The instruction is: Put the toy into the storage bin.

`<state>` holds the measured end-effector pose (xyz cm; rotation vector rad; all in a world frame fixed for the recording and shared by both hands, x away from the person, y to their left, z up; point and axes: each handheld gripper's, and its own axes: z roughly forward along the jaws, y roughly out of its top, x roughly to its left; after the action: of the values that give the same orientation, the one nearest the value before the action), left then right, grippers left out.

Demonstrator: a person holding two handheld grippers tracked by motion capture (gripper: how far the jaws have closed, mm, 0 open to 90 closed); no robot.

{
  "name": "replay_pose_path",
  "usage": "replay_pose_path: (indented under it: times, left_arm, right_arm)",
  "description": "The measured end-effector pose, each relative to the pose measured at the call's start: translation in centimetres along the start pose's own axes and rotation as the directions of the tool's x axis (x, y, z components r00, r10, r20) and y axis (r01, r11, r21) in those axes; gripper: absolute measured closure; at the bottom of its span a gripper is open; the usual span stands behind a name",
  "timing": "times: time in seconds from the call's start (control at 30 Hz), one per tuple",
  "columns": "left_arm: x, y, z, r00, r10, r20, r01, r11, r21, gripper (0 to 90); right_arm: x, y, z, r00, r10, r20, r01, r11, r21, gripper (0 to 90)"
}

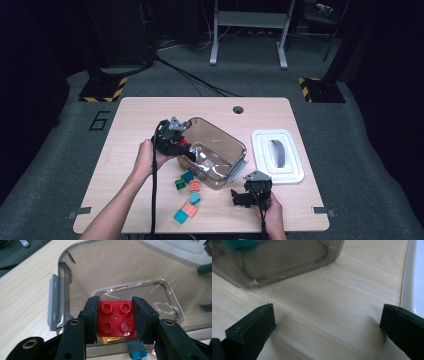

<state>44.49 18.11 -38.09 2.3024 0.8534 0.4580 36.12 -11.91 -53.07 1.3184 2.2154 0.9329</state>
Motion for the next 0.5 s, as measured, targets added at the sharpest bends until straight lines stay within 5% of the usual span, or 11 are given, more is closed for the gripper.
replay_pose_path:
  times: [0.5]
  left_arm:
    - [0.11,-0.49,0.2,0.9994,-0.03,0.016,0.03,0.9994,0.02,52.8]
  right_arm:
    - [0.0,0.0,-0.01,1.0,0.0,0.0,0.0,1.0,0.001,0.0]
